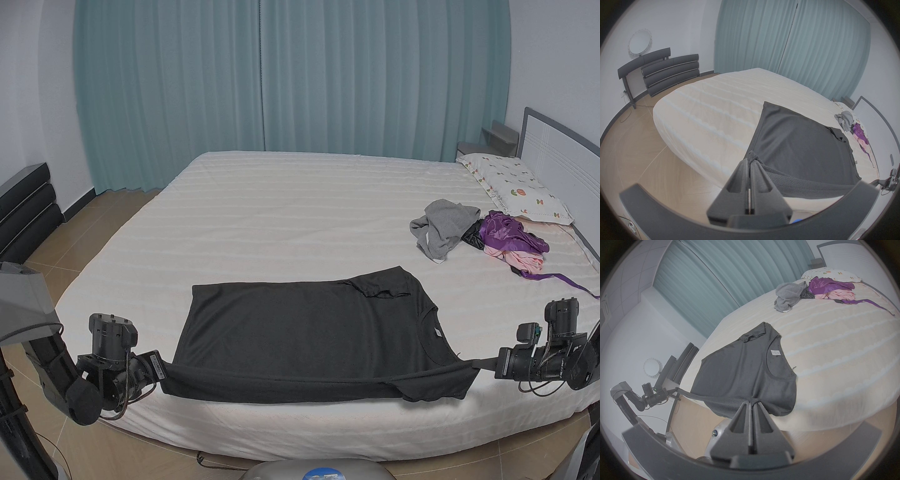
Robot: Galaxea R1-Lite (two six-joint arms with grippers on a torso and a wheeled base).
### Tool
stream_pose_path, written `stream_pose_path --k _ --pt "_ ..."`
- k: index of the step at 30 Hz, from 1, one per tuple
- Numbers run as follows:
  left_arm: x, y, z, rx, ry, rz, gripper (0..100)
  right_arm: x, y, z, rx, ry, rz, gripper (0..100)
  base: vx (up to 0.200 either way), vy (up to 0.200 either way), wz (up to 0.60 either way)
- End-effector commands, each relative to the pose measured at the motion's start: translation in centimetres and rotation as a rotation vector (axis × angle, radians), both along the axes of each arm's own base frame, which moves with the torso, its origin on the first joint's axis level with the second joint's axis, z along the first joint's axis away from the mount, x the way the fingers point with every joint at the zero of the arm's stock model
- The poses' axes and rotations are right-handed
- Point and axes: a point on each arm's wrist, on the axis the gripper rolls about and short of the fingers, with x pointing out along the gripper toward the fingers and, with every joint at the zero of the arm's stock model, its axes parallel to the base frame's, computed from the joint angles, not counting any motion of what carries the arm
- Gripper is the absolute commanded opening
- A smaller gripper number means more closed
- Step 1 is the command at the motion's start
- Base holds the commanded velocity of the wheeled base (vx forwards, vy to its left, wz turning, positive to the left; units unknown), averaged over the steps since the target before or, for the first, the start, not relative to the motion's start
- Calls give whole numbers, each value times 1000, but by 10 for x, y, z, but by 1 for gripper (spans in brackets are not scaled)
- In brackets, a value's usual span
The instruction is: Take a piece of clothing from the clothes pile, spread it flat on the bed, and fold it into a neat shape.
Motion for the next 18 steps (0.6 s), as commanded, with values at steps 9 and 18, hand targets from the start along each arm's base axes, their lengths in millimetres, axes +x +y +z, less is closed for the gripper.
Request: stream_pose_path --k 9,18 --pt "24 -3 0 2 -6 4 0 38 3 -14 5 27 24 0 0 0 0" --pt "40 -5 -16 6 21 5 0 65 8 -19 -16 32 24 0 0 0 0"
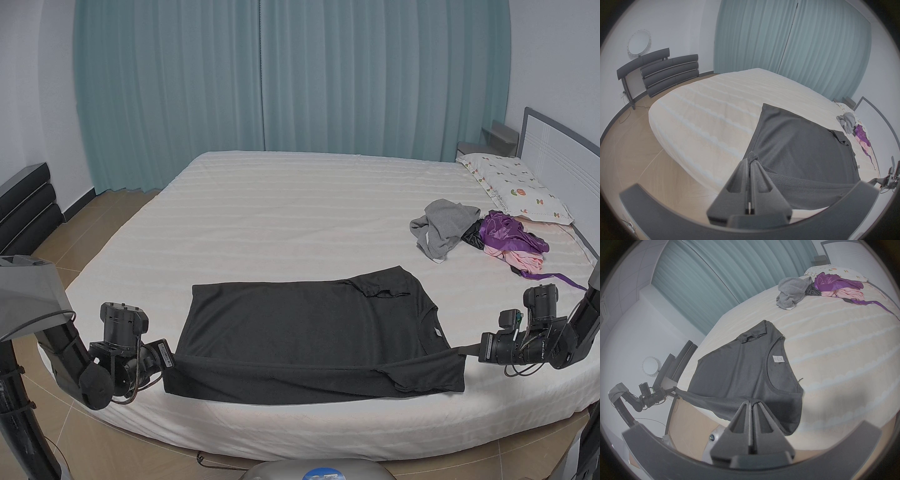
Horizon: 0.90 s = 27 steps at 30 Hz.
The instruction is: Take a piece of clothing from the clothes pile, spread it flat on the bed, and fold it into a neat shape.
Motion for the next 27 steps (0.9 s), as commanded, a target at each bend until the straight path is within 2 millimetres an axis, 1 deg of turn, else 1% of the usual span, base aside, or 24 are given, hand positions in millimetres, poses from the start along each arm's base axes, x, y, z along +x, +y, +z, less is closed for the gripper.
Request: stream_pose_path --k 1,3,7,14,16,21,27 --pt "12 -2 -14 3 23 2 0 16 1 -7 -11 12 -4 0 0 0 0" --pt "17 -3 -14 1 14 2 0 22 1 -6 -14 10 -8 0 0 0 0" --pt "20 -3 -14 0 8 2 0 27 1 -3 -14 -2 -8 0 0 0 0" --pt "18 -4 -10 -2 -1 0 0 24 -3 2 -16 -14 -20 0 0 0 0" --pt "20 -3 -12 0 1 1 0 23 -2 0 -16 -7 -19 0 0 0 0" --pt "26 -4 -17 0 4 3 0 28 -2 -7 -14 10 -16 0 0 0 0" --pt "39 -6 -31 -3 18 5 0 44 -1 -21 -15 22 -12 0 0 0 0"
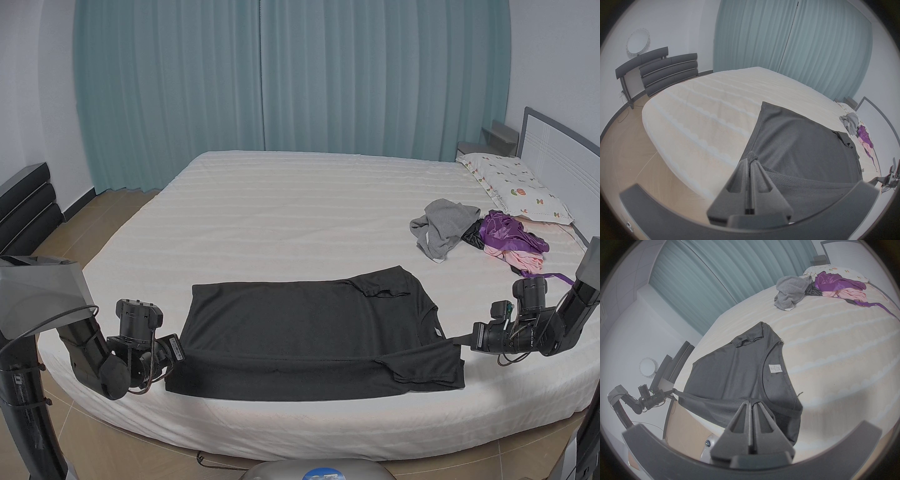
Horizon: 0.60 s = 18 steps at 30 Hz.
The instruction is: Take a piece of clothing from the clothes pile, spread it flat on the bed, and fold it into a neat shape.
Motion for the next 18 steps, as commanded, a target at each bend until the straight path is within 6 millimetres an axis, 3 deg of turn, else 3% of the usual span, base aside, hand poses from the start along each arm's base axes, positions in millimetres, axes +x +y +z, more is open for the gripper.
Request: stream_pose_path --k 1,14,15,16,17,18 --pt "9 -1 -14 0 20 4 0 12 1 -13 0 16 5 0 0 0 0" --pt "36 -4 -42 -10 32 14 0 36 4 -32 1 42 15 0 0 0 0" --pt "40 -5 -45 -25 25 25 100 39 5 -34 1 50 18 0 0 0 0" --pt "40 -5 -45 -25 25 25 100 39 5 -34 1 50 18 0 0 0 0" --pt "43 -5 -47 -41 23 34 100 41 8 -39 3 58 27 100 0 0 0" --pt "43 -5 -49 -46 25 33 100 42 9 -40 4 58 29 100 0 0 0"
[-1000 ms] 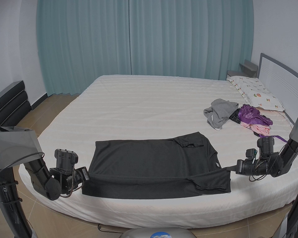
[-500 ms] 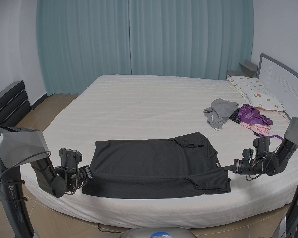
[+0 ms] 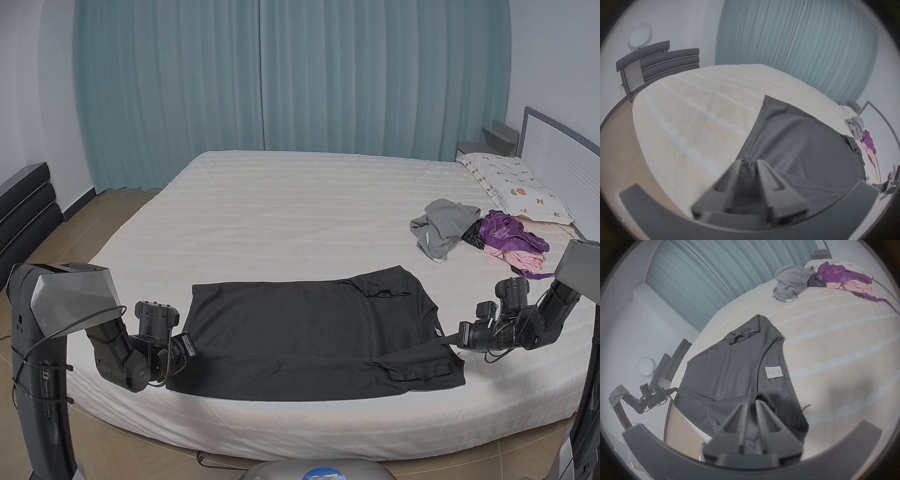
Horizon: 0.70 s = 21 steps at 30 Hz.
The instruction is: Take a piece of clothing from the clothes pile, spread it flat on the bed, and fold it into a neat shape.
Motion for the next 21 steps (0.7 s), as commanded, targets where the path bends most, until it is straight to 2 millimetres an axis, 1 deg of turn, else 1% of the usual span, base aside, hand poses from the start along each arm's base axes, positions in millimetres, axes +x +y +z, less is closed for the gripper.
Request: stream_pose_path --k 1,3,5,8,9,10,11,13,17,19,21 --pt "5 -1 -14 -10 23 -1 100 5 4 -12 3 21 12 100 0 0 0" --pt "4 -2 -14 -25 22 -7 100 6 5 -10 17 24 2 100 0 0 0" --pt "4 -3 -12 -55 13 12 100 2 12 -2 48 30 -11 100 0 0 0" --pt "4 -1 3 -108 -28 53 100 -9 16 11 83 38 -25 100 0 0 0" --pt "4 -1 3 -108 -28 53 100 -9 16 11 83 38 -25 100 0 0 0" --pt "2 1 13 -137 -50 74 100 -16 17 14 88 46 -28 100 0 0 0" --pt "1 2 14 -143 -54 81 100 -17 17 15 88 45 -28 100 0 0 0" --pt "-9 5 24 -178 -65 101 100 -28 15 18 98 52 -43 100 0 0 0" --pt "-21 11 40 -237 -105 92 100 -37 13 24 171 64 -120 100 0 0 0" --pt "-23 11 42 -252 -115 97 100 -37 13 23 197 71 -143 100 0 0 0" --pt "-22 12 41 -313 -115 125 100 -34 12 20 250 73 -194 100 0 0 0"
